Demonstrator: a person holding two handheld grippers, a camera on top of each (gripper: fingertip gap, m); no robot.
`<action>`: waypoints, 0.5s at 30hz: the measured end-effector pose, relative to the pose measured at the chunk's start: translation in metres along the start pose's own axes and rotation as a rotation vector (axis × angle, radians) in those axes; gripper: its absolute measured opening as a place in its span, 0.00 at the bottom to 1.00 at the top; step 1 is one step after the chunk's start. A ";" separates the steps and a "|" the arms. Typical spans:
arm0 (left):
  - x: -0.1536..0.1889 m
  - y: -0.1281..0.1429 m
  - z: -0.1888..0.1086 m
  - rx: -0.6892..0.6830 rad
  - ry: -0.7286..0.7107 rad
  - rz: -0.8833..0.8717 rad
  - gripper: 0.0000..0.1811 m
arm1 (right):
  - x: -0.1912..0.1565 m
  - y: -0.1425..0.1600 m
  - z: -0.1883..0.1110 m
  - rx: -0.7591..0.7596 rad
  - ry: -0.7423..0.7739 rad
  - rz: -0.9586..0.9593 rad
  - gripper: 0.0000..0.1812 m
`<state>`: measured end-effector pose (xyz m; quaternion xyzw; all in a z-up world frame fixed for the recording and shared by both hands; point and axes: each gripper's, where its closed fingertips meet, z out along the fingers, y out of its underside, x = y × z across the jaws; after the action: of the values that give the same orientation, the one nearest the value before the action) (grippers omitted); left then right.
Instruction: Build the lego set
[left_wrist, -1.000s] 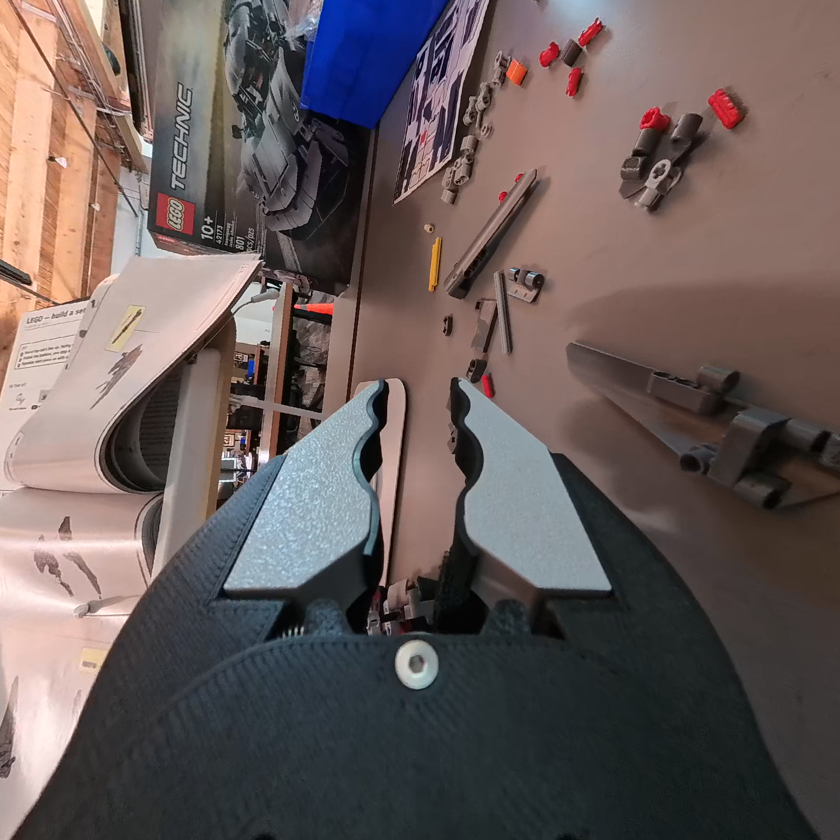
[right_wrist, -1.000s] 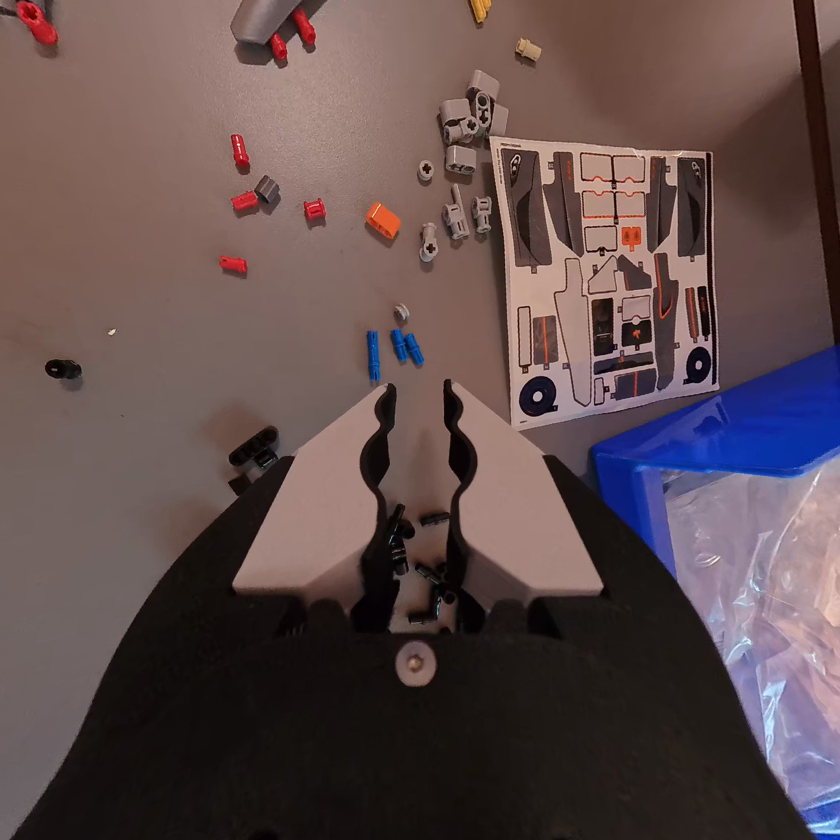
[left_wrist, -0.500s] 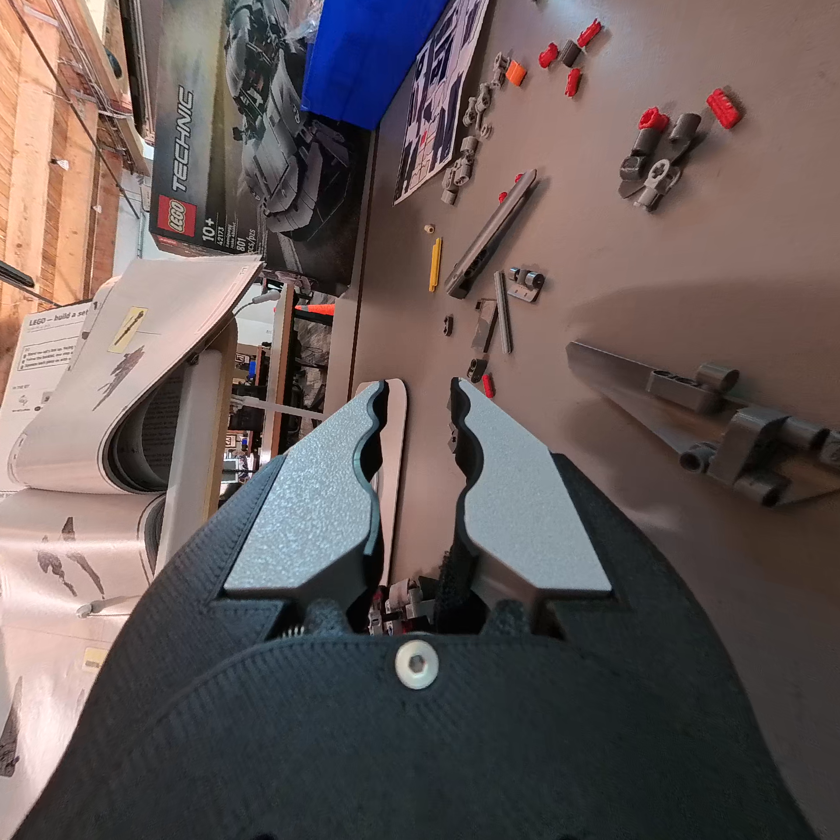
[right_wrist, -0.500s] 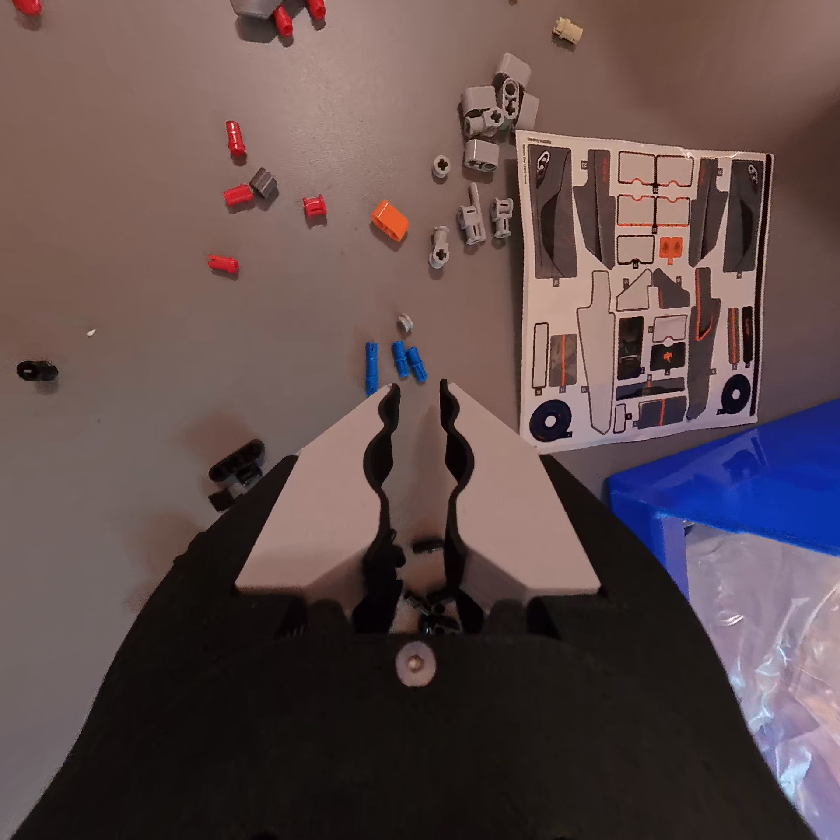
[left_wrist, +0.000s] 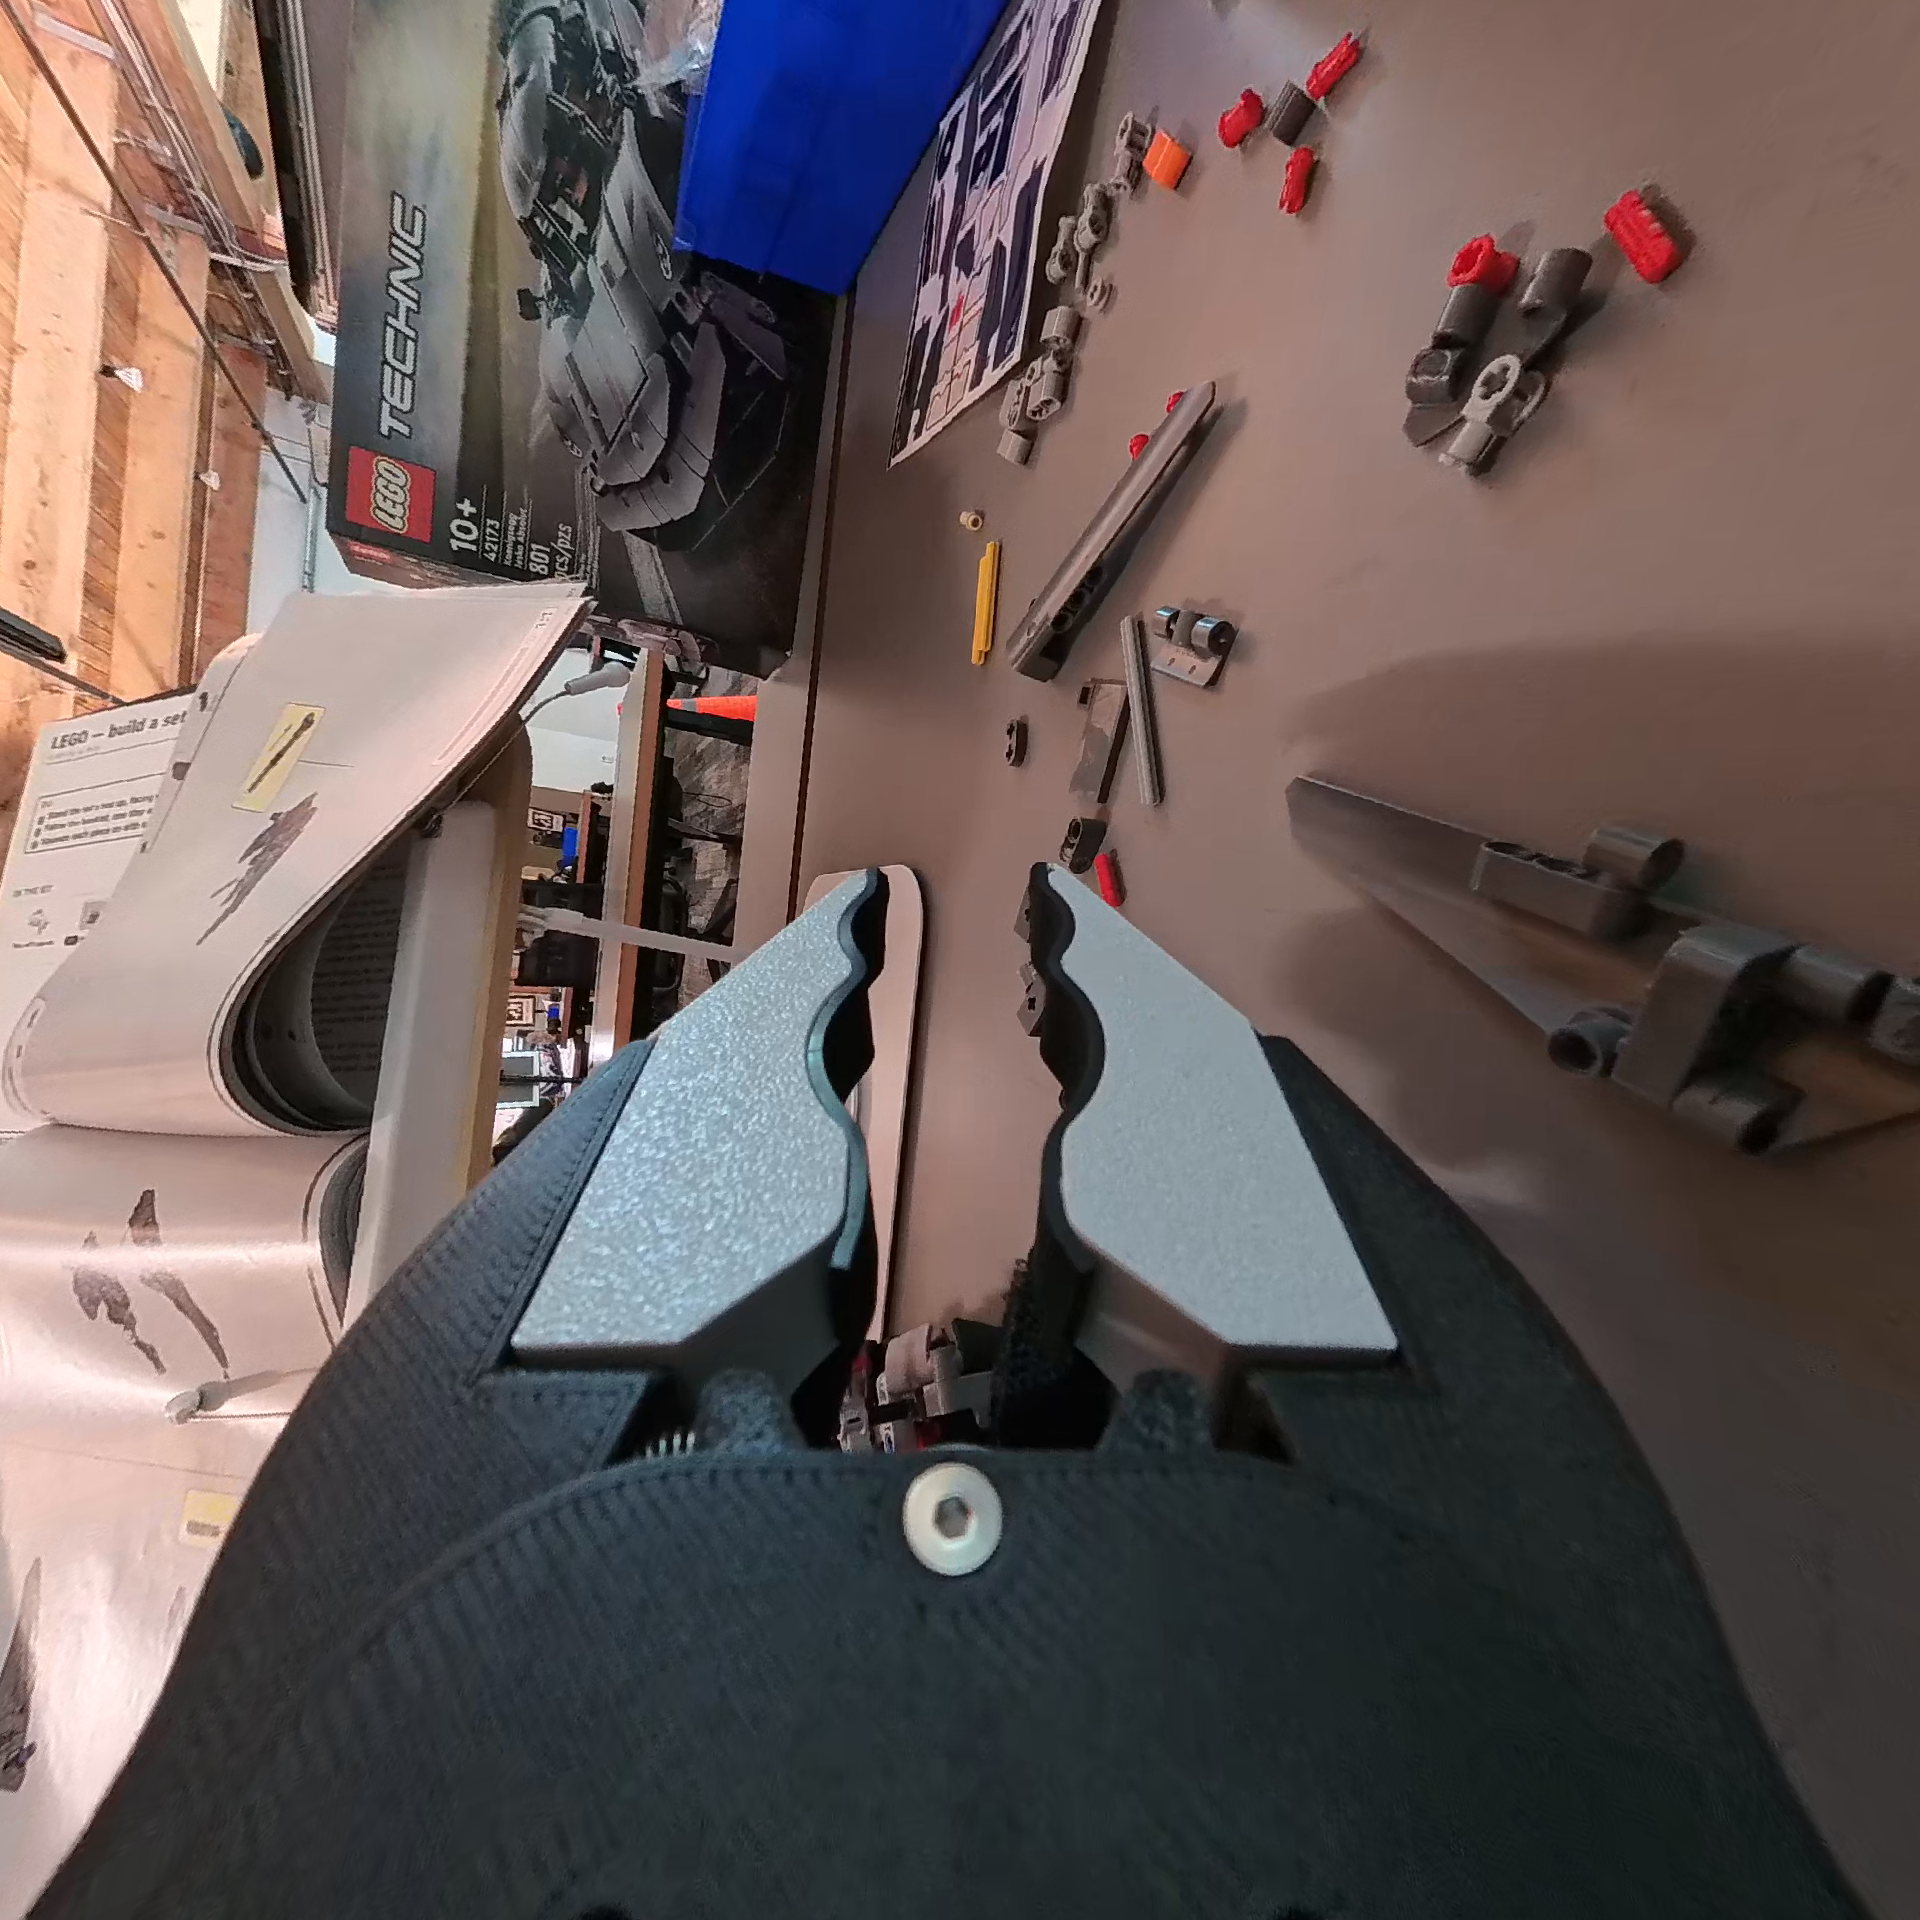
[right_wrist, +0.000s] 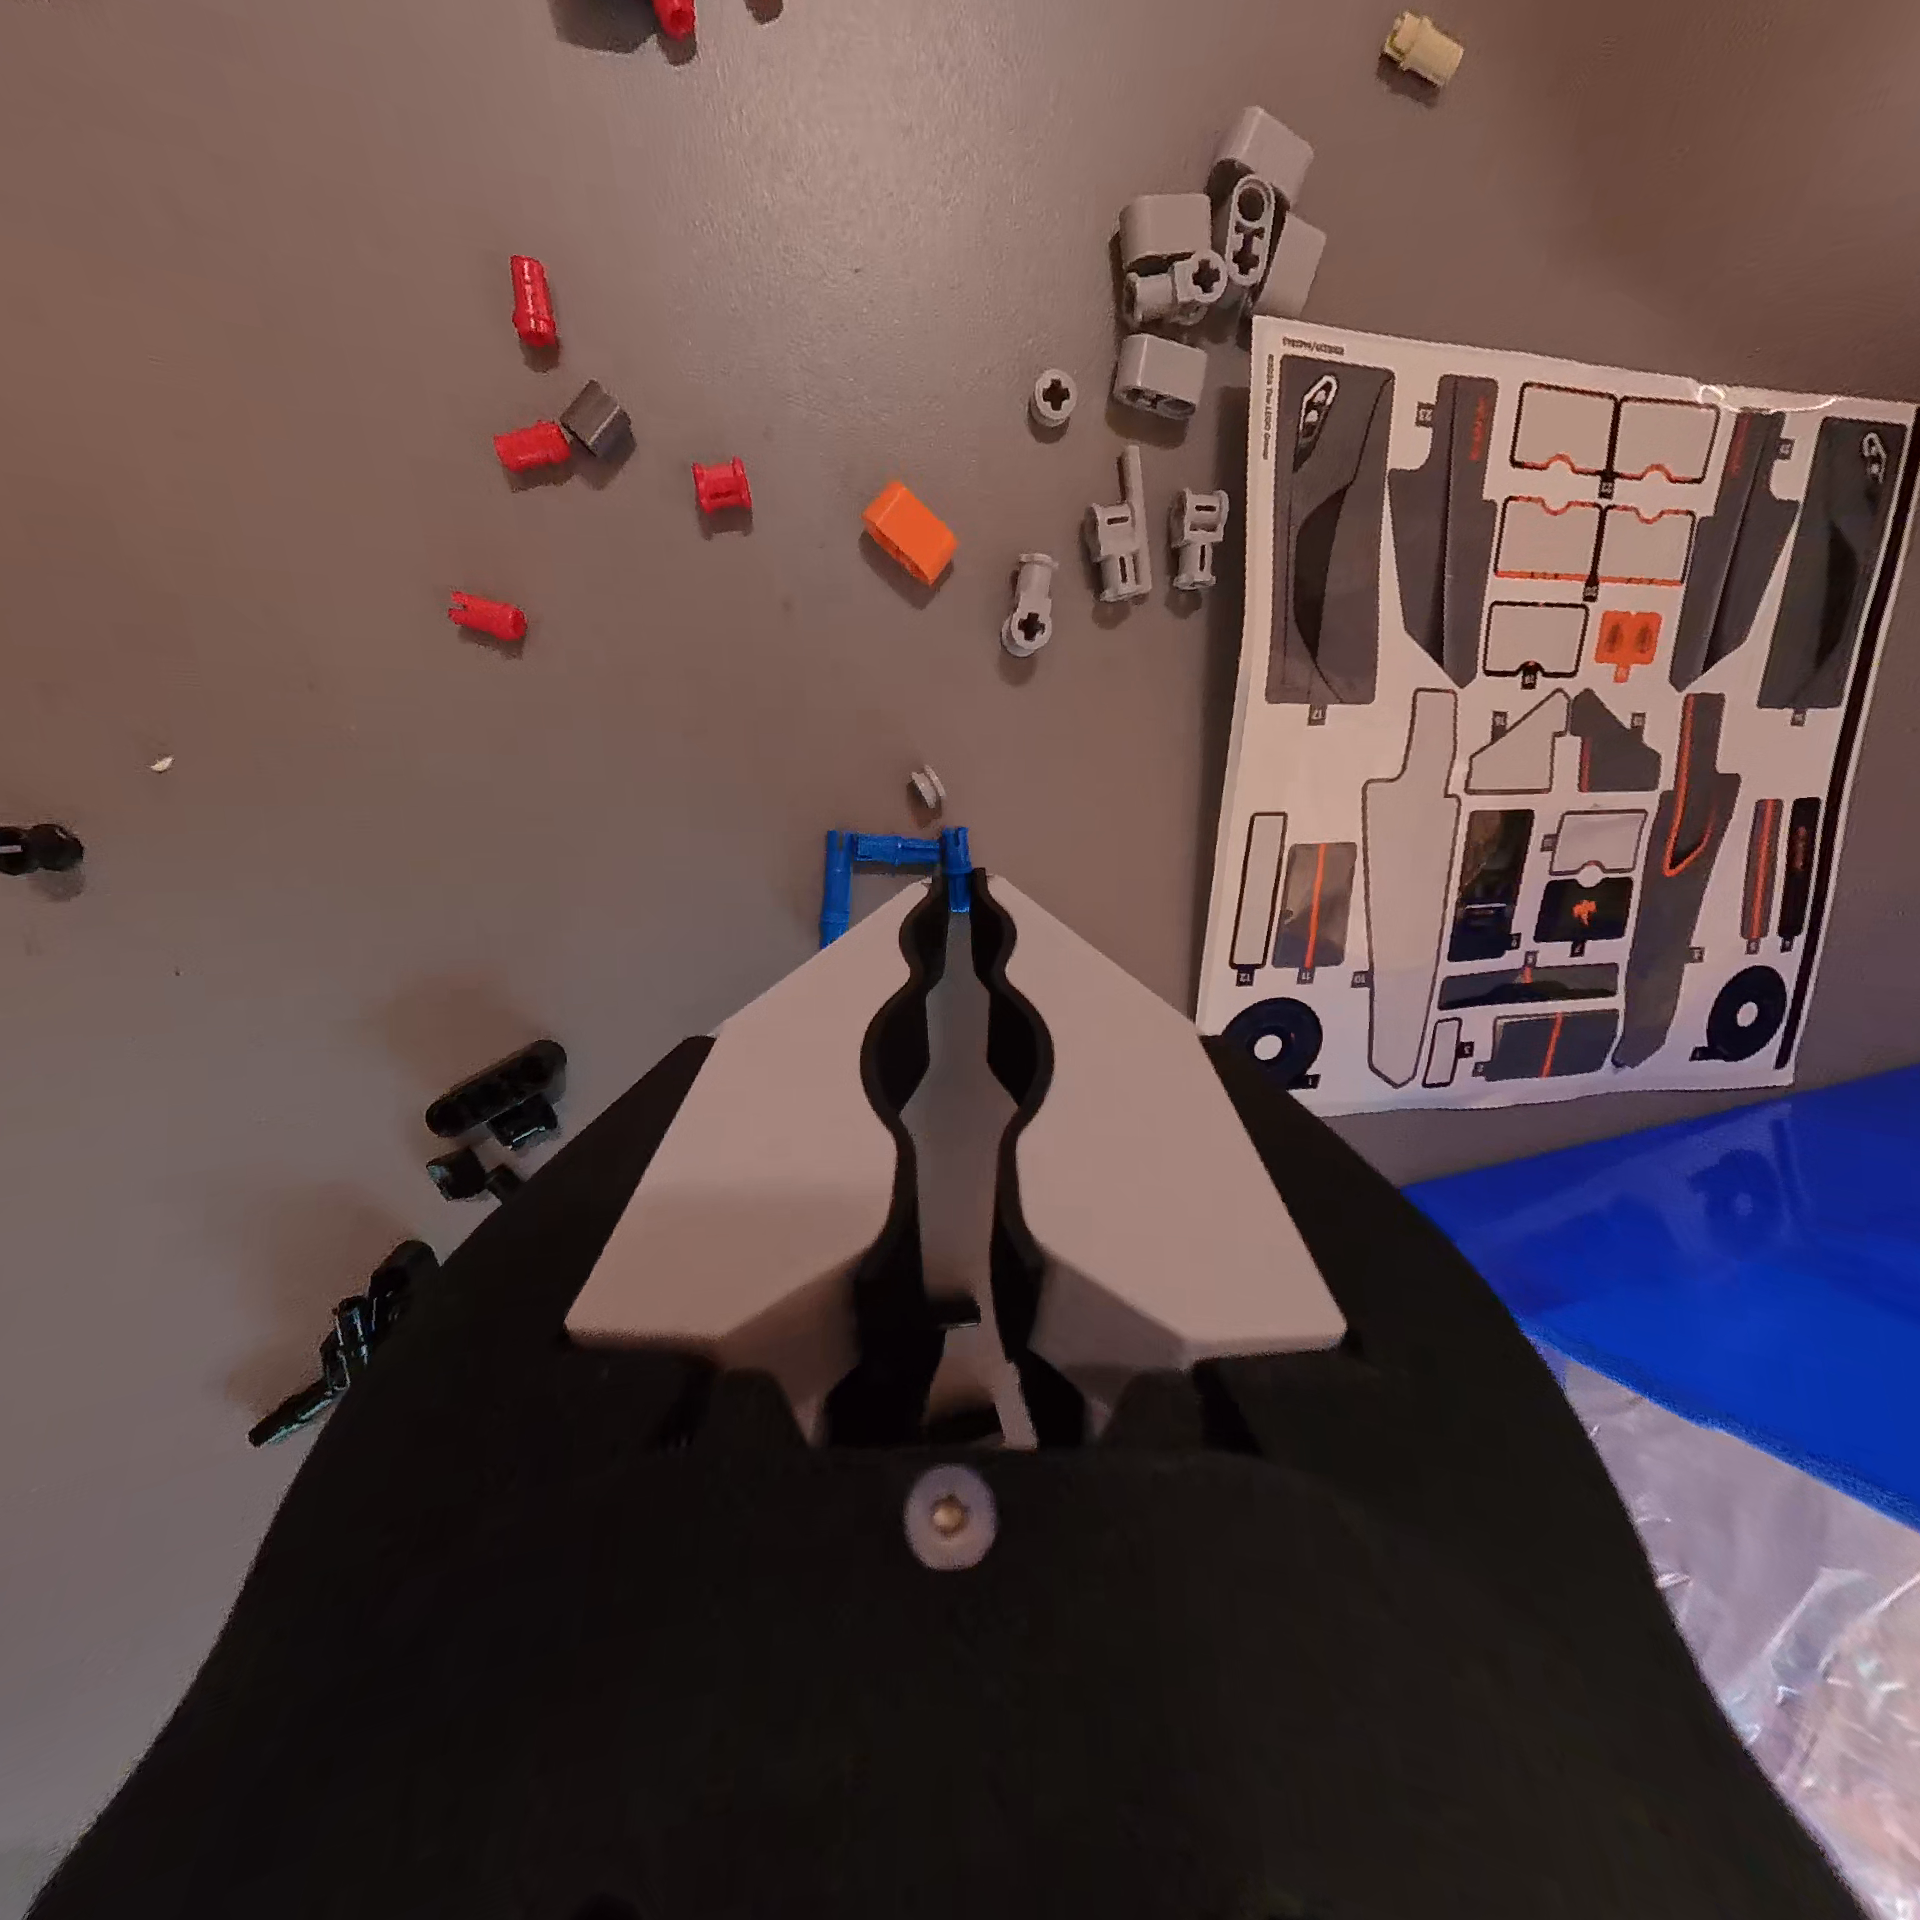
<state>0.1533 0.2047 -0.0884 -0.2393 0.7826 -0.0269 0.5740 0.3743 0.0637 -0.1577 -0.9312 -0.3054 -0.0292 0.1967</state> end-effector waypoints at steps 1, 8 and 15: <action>0.000 0.000 0.000 0.000 0.000 0.001 0.14 | 0.001 -0.001 0.000 0.006 0.009 -0.001 0.01; -0.008 -0.013 -0.006 0.049 -0.027 -0.032 0.14 | -0.010 -0.055 -0.037 0.317 0.054 0.165 0.00; -0.029 -0.048 -0.027 0.193 -0.147 -0.103 0.17 | -0.081 -0.190 -0.102 0.966 -0.182 0.300 0.00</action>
<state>0.1515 0.1674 -0.0381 -0.2243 0.7188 -0.1137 0.6481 0.2047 0.1192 -0.0120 -0.7664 -0.1631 0.2250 0.5792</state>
